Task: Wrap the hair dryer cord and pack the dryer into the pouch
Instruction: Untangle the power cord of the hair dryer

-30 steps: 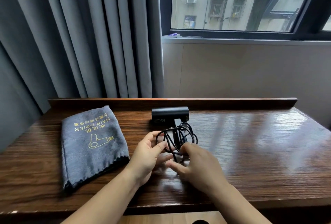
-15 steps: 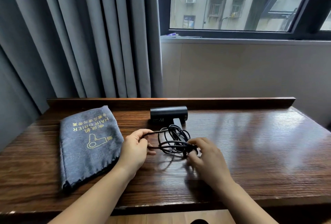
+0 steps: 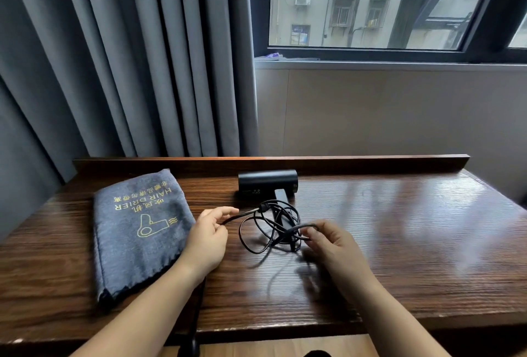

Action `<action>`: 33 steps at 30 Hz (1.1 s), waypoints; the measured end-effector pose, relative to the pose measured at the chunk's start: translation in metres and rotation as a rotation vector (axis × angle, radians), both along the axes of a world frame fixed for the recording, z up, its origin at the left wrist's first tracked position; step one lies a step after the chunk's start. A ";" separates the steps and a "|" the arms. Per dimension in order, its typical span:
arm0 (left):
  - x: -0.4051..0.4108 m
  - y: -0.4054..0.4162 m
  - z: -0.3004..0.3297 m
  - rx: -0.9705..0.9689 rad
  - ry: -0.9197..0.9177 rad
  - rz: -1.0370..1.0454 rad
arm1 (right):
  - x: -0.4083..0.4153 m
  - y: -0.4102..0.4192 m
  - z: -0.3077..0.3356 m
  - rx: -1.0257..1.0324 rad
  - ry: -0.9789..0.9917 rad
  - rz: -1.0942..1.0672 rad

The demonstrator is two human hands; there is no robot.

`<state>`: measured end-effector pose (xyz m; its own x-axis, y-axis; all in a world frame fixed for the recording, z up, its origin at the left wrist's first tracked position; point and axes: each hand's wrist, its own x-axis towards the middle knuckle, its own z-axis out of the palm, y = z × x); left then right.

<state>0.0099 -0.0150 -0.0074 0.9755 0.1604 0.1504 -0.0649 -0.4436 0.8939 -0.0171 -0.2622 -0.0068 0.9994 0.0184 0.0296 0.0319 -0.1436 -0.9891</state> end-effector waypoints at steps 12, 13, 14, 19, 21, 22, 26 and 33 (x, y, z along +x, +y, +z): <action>-0.003 -0.015 0.009 -0.349 0.140 -0.114 | 0.013 0.008 0.007 -0.279 -0.235 -0.151; -0.003 -0.016 0.007 -0.343 0.145 -0.127 | 0.017 0.011 0.009 -0.337 -0.261 -0.144; -0.003 -0.017 0.007 -0.325 0.147 -0.145 | 0.021 0.014 0.012 -0.401 -0.279 -0.131; -0.007 -0.022 0.005 -0.282 0.137 -0.181 | 0.040 0.026 0.011 -0.578 -0.278 -0.021; -0.008 -0.023 0.006 -0.334 0.164 -0.189 | 0.042 0.024 0.010 -0.531 -0.227 -0.057; -0.009 -0.024 0.007 -0.345 0.175 -0.191 | 0.042 0.022 0.010 -0.479 -0.202 -0.055; -0.009 -0.032 0.012 -0.259 0.153 -0.176 | 0.034 0.017 0.015 -0.360 -0.181 0.038; -0.014 -0.041 0.019 -0.053 0.132 -0.266 | 0.021 0.018 0.021 -0.273 -0.157 0.252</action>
<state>-0.0044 -0.0559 0.0117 0.9949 -0.0994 0.0180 -0.0545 -0.3786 0.9239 0.0041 -0.2441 0.0138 0.9464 0.2906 0.1414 0.2470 -0.3687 -0.8961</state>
